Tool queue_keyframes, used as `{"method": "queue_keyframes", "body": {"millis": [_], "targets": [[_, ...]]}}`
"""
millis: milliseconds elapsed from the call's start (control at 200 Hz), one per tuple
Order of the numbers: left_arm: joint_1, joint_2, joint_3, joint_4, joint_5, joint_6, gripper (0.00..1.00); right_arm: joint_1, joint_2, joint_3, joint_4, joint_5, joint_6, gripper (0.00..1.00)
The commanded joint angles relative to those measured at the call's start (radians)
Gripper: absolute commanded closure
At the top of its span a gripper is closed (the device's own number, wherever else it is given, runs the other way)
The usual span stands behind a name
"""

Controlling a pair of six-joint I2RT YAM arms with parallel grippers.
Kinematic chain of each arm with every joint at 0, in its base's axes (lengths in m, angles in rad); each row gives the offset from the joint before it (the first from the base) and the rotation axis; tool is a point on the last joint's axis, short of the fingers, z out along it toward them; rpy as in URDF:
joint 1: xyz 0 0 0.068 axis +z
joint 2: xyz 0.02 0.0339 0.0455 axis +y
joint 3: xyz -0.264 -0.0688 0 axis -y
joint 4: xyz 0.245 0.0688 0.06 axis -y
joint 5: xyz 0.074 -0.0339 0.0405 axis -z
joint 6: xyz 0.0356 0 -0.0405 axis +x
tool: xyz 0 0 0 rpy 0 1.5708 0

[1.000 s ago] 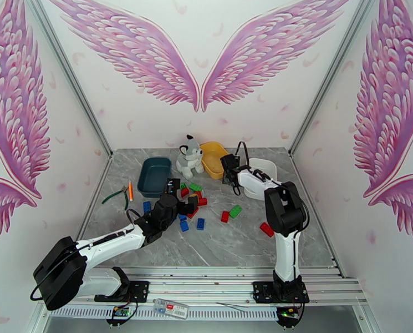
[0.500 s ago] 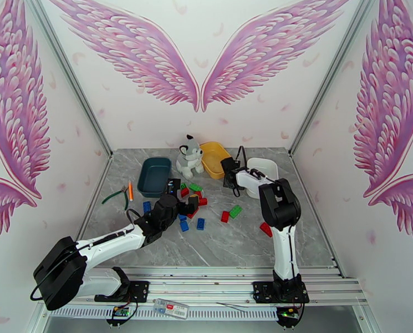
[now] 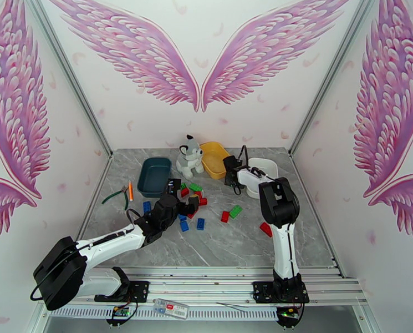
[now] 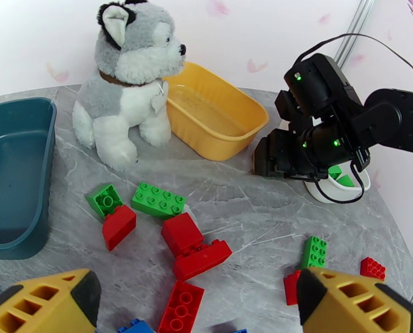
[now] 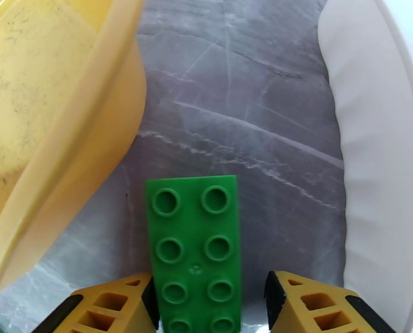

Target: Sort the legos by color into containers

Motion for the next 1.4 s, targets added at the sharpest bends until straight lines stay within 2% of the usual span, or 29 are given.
{"method": "queue_keyframes", "body": {"millis": [0, 235, 500, 660, 885, 1025, 1110, 1255, 1400], "targets": [[0.004, 0.005, -0.006, 0.011, 0.016, -0.005, 0.01, -0.008, 0.032, 0.037, -0.020, -0.017, 0.014, 0.50], [0.000, 0.022, -0.005, 0.027, 0.017, 0.002, 0.01, -0.002, -0.029, -0.034, 0.009, -0.041, 0.032, 0.62], [-0.071, 0.108, 0.079, 0.037, -0.024, 0.051, 0.01, 0.037, -0.291, -0.228, 0.056, -0.107, 0.021, 0.71], [-0.129, 0.179, 0.198, 0.012, -0.036, 0.078, 0.01, 0.036, -0.472, -0.319, 0.051, -0.110, 0.003, 0.71], [-0.151, 0.331, 0.423, -0.020, 0.022, 0.126, 0.01, -0.075, -0.625, -0.391, 0.031, -0.127, -0.019, 0.68], [-0.149, 0.450, 0.579, -0.081, 0.070, 0.151, 0.01, -0.166, -0.632, -0.416, 0.034, -0.164, -0.025, 0.68], [-0.150, 0.527, 0.706, -0.179, 0.105, 0.176, 0.01, -0.208, -0.609, -0.408, 0.025, -0.173, -0.025, 0.68], [-0.146, 0.623, 0.816, -0.261, 0.150, 0.195, 0.01, -0.248, -0.547, -0.366, 0.007, -0.188, -0.033, 0.60], [-0.143, 0.693, 0.880, -0.303, 0.180, 0.207, 0.03, -0.254, -0.536, -0.343, -0.035, -0.172, -0.040, 0.33]]}}
